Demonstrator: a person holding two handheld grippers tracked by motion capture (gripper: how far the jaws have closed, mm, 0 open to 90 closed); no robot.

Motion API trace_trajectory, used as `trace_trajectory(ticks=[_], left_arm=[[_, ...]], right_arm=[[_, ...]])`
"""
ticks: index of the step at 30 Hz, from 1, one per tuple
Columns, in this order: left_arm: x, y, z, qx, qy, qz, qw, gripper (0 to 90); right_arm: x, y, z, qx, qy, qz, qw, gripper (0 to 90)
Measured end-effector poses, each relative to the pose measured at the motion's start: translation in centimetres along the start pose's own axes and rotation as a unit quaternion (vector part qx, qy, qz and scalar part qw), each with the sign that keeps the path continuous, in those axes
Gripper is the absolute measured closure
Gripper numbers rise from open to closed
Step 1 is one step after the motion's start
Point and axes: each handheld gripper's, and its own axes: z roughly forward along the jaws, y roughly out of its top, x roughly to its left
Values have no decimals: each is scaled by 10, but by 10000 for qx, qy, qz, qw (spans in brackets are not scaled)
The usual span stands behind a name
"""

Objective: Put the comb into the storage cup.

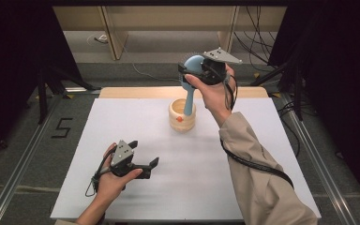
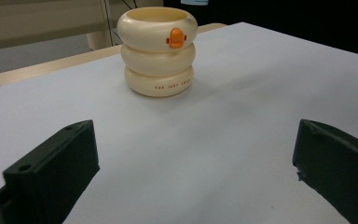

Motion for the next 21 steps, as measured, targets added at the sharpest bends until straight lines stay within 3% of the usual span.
trace_trajectory(ticks=[21], left_arm=[[2, -1, -1, 21, 9, 15, 10000, 0]], right_arm=[[-3, 0, 7, -32, -82, 26, 10000, 210]])
